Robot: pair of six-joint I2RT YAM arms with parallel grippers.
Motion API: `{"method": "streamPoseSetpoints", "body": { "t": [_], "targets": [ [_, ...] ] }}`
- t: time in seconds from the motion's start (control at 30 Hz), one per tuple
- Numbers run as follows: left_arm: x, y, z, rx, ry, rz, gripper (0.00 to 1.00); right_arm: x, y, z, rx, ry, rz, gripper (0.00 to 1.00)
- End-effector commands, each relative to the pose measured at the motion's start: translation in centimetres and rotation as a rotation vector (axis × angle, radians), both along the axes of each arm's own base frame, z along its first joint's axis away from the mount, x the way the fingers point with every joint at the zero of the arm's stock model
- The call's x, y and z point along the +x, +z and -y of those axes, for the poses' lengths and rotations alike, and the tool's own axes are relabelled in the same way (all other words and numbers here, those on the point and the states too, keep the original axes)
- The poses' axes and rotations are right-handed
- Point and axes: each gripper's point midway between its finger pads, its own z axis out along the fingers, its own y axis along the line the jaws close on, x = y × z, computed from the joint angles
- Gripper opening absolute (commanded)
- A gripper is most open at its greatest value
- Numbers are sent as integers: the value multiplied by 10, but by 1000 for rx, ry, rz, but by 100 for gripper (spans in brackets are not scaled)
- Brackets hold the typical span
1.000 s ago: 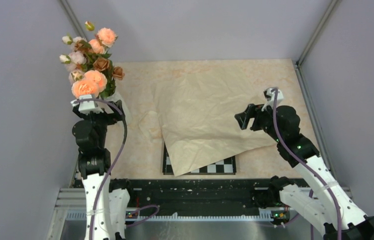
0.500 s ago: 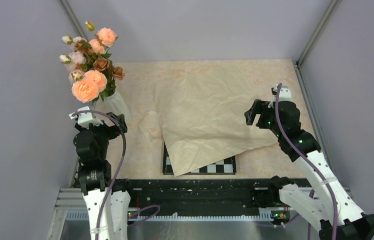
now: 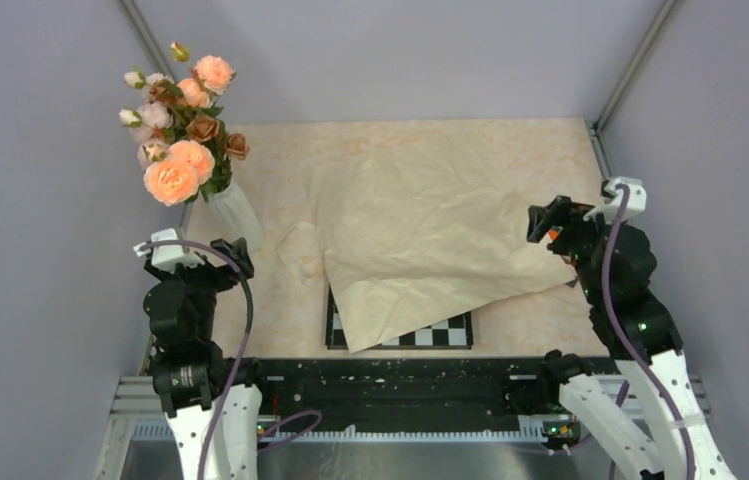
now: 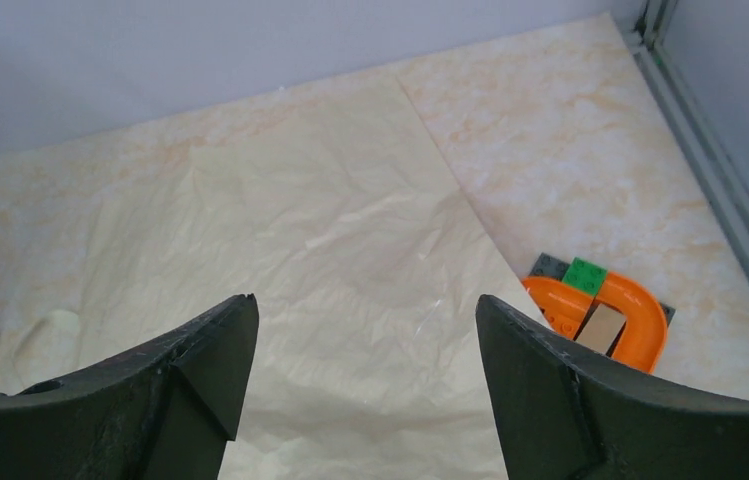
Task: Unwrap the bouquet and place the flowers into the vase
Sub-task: Reset both arms
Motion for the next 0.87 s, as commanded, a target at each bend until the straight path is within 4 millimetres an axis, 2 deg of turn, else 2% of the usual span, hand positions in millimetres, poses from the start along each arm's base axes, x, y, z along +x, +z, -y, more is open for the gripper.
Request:
{"method": "streamPoseSetpoints", "body": {
  "t": [0.0,0.17,0.4,0.83],
  "targets": [
    [-7,15,5,40,-24,57,99,-12,35,23,-17,-80,198,82],
    [-9,16,3,57,-17,67,99,-21,21,30,-13,-106,231,82],
    [-10,16,3,63,-18,78,99,-24,26,30,-11,-104,252,82],
    [-9,16,3,61,-17,76,99,-23,24,29,-7,-98,250,82]
  ]
}}
